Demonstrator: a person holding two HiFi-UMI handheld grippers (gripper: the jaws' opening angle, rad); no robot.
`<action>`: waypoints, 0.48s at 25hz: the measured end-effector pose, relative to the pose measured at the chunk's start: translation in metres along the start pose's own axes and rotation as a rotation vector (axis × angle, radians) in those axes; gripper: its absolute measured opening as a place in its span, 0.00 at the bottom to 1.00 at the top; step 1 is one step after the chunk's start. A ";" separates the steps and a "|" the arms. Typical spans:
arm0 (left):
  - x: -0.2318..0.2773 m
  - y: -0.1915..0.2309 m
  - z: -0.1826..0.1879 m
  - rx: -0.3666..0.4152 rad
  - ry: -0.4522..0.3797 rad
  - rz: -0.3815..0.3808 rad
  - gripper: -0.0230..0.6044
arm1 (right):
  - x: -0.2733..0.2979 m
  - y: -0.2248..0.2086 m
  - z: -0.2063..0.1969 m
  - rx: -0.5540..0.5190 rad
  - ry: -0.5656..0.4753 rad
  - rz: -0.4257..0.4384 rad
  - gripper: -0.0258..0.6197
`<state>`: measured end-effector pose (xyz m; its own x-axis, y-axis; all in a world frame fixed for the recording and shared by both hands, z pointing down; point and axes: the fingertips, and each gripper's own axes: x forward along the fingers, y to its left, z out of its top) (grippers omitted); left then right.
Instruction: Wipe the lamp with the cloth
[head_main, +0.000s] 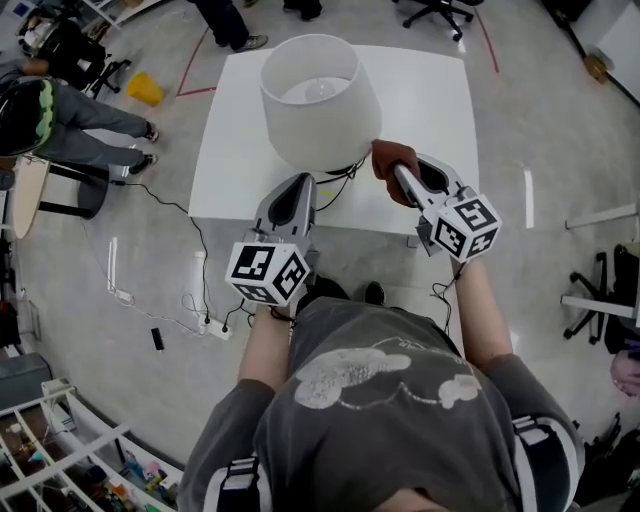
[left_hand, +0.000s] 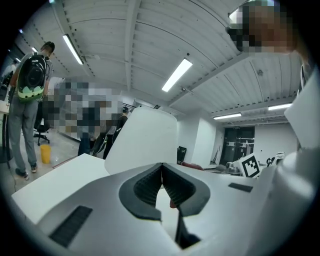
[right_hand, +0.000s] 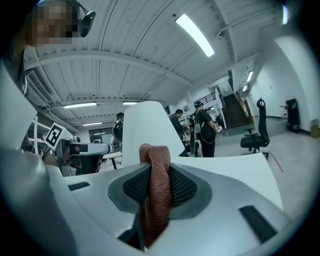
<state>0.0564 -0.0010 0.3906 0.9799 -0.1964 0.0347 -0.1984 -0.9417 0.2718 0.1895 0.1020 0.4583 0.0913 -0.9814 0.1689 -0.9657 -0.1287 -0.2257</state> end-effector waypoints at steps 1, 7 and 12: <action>-0.001 -0.002 0.001 -0.001 -0.004 -0.001 0.05 | -0.003 0.001 0.000 0.001 -0.001 0.006 0.17; -0.006 0.002 0.024 0.058 -0.030 -0.010 0.05 | -0.012 0.022 0.038 -0.029 -0.138 0.043 0.17; 0.001 0.005 0.055 0.054 -0.073 -0.032 0.05 | -0.009 0.036 0.091 -0.091 -0.212 0.051 0.17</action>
<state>0.0550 -0.0209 0.3389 0.9820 -0.1840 -0.0437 -0.1702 -0.9606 0.2197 0.1760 0.0928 0.3613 0.0819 -0.9955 -0.0477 -0.9873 -0.0745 -0.1400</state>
